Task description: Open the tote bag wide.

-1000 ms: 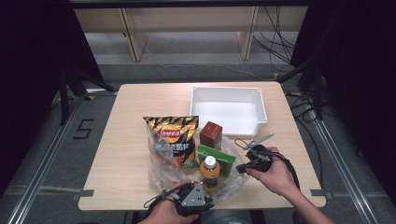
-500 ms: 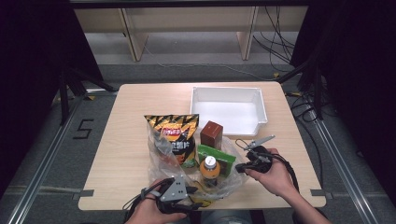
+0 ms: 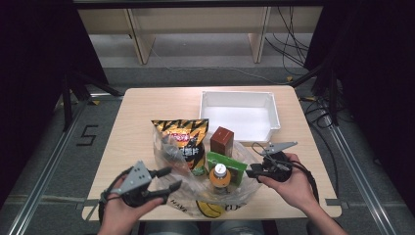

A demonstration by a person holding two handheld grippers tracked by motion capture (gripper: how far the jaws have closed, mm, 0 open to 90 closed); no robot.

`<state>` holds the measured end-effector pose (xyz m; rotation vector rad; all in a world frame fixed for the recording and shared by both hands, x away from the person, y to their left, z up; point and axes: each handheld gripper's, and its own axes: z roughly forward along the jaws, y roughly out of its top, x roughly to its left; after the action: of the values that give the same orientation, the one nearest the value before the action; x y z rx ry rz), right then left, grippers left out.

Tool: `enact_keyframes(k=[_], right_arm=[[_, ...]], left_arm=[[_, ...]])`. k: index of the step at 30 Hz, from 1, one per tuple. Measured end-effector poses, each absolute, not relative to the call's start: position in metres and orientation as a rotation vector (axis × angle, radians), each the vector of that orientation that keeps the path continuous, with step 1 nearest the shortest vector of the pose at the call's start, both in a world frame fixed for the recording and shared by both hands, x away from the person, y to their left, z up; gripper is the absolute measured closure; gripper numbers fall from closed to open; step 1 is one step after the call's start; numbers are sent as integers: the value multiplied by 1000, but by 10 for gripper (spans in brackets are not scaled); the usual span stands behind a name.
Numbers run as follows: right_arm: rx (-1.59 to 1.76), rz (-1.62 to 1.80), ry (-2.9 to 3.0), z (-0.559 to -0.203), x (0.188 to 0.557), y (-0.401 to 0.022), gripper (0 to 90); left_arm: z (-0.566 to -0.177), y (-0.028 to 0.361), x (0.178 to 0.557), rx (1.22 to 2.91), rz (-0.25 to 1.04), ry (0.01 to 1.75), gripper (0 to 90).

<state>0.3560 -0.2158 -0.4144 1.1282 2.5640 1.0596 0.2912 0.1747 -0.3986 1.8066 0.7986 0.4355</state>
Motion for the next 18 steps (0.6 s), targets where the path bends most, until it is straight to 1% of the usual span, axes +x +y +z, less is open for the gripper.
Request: enact_keyframes(k=[3, 7, 12, 13, 16, 17, 18], right_arm=[[1123, 1072, 2547, -407, 353, -215, 644], [1076, 1104, 2510, -400, 353, -216, 615], [1074, 1163, 2465, -393, 353, -215, 605], [1094, 1120, 2505, -388, 351, -216, 605], [1078, 1130, 2486, -387, 352, -218, 605], [1064, 1119, 2493, -386, 353, -219, 605], [1078, 1121, 2494, -387, 353, -218, 605]], left_arm=[[-393, 186, 307, 1734, 489, 906, 414], [-388, 190, 324, 1716, 536, 937, 355], [-387, 184, 346, 1736, 517, 934, 331], [-388, 182, 348, 1750, 511, 937, 330], [-395, 176, 355, 1816, 472, 933, 323], [-399, 174, 358, 1837, 433, 943, 323], [-402, 174, 360, 1840, 421, 946, 323]])
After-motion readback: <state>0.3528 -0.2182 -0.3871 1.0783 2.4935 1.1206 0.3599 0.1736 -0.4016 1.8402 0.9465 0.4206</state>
